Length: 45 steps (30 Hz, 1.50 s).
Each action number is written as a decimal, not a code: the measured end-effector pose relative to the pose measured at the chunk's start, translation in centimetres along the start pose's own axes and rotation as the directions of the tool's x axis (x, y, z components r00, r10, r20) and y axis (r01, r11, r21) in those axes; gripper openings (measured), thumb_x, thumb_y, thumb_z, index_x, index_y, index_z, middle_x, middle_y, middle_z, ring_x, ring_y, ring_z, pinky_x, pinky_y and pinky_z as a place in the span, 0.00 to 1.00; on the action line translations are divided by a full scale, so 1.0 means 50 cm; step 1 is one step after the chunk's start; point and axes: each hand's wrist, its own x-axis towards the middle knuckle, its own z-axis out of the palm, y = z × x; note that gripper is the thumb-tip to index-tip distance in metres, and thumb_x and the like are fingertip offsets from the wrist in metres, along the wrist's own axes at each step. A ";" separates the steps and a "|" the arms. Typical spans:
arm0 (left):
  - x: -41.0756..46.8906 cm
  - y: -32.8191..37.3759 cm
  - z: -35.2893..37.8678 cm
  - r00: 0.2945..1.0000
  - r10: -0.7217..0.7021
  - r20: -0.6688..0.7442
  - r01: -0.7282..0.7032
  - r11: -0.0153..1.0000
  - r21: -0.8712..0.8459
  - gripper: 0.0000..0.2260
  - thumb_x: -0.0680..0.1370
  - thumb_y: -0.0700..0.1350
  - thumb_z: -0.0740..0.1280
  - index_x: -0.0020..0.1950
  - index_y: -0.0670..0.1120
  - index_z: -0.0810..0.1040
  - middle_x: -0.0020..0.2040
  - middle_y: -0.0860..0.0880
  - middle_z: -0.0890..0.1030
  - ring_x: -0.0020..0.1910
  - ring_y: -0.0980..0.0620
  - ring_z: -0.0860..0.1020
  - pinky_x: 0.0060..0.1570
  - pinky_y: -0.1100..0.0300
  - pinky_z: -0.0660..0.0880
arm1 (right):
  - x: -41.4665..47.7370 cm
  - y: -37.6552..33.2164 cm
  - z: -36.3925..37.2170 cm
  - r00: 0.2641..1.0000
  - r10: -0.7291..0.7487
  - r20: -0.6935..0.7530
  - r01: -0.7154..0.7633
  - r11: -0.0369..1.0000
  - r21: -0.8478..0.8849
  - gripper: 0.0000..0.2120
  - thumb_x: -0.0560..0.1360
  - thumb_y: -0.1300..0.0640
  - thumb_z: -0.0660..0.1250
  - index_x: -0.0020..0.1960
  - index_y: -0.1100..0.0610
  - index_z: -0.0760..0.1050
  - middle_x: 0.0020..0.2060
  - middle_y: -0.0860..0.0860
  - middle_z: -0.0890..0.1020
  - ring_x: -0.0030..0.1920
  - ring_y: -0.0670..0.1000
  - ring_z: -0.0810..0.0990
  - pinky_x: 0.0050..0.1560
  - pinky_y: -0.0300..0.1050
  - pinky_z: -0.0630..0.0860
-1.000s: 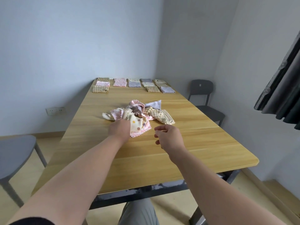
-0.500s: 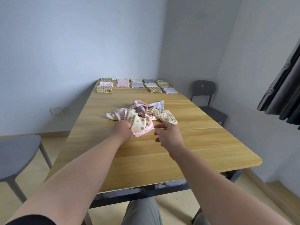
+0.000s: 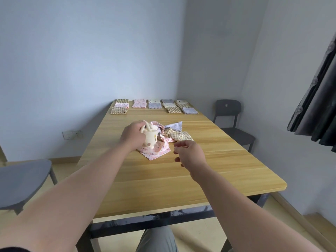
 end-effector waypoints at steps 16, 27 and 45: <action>-0.058 0.179 -0.117 0.964 -0.153 -0.219 -0.026 0.762 -0.647 0.21 0.64 0.62 0.78 0.35 0.43 0.85 0.36 0.45 0.82 0.36 0.51 0.78 0.51 0.50 0.81 | -0.048 -0.064 -0.021 0.963 -0.210 -0.170 0.223 0.973 0.063 0.06 0.78 0.48 0.66 0.51 0.49 0.78 0.43 0.46 0.81 0.41 0.49 0.79 0.37 0.43 0.72; -0.096 0.214 -0.144 1.000 0.020 -0.022 -0.029 0.751 -0.659 0.09 0.71 0.44 0.80 0.33 0.45 0.85 0.39 0.42 0.84 0.41 0.48 0.81 0.53 0.51 0.81 | -0.056 -0.077 -0.020 0.926 -0.374 0.046 0.376 0.925 -0.060 0.25 0.72 0.44 0.76 0.66 0.46 0.74 0.52 0.44 0.81 0.49 0.47 0.83 0.51 0.53 0.82; -0.101 0.151 -0.134 0.969 0.203 0.140 -0.186 0.975 -0.122 0.09 0.80 0.37 0.67 0.44 0.50 0.73 0.39 0.47 0.82 0.34 0.51 0.75 0.39 0.56 0.74 | -0.030 -0.067 -0.023 0.956 -0.235 -0.177 0.236 0.972 -0.020 0.12 0.79 0.51 0.65 0.46 0.59 0.78 0.33 0.49 0.78 0.33 0.49 0.74 0.32 0.42 0.67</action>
